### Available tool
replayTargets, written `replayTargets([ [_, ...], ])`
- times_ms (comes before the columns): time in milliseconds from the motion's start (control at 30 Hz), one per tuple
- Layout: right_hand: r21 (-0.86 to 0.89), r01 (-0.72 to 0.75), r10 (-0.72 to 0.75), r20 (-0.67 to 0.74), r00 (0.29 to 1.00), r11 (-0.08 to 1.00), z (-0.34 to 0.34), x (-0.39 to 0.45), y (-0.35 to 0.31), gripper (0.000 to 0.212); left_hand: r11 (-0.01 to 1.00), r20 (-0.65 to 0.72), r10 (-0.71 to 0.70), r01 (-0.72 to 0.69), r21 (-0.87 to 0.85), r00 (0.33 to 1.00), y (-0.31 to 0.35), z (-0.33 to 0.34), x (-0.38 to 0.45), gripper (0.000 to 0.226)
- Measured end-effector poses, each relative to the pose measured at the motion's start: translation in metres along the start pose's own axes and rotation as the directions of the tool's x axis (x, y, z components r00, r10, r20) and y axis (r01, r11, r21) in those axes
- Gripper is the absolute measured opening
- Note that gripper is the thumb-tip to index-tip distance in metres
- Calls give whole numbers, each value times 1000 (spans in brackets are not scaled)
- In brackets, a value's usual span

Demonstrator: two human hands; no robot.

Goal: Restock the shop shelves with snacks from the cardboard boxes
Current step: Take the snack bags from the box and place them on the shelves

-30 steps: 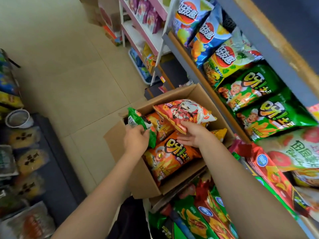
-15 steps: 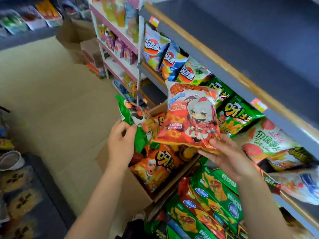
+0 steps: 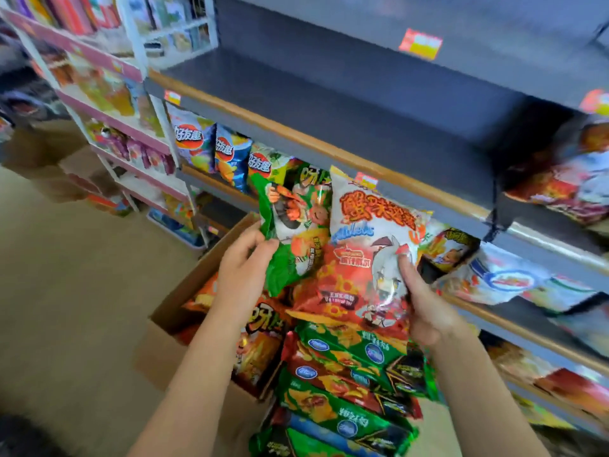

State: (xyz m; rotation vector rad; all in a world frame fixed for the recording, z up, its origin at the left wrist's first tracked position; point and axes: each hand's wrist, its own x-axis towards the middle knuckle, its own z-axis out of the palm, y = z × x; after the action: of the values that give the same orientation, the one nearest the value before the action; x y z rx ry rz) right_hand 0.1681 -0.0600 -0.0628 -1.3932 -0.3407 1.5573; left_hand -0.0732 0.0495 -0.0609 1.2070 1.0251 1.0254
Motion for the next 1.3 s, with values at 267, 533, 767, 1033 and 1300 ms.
replayTargets([
  [267,420,196,-227,23,974,886,-26,-42,15,91,983,136,-110,128,-132,985,9,68,-15,48],
  [533,243,396,-303,-344,889,886,-108,-91,-53,60,983,158,-183,176,55,970,12,136,2,33],
  [767,-154,612,-597,-494,632,775,-188,-140,-84,44,957,210,-288,275,87,934,20,222,16,22],
  [1033,-390,670,-770,-418,481,631,-248,-125,-118,36,913,213,-394,355,202,894,13,277,7,12],
  [1300,-497,585,-761,-312,568,641,-296,-70,-156,40,897,210,-439,438,54,874,26,315,8,10],
])
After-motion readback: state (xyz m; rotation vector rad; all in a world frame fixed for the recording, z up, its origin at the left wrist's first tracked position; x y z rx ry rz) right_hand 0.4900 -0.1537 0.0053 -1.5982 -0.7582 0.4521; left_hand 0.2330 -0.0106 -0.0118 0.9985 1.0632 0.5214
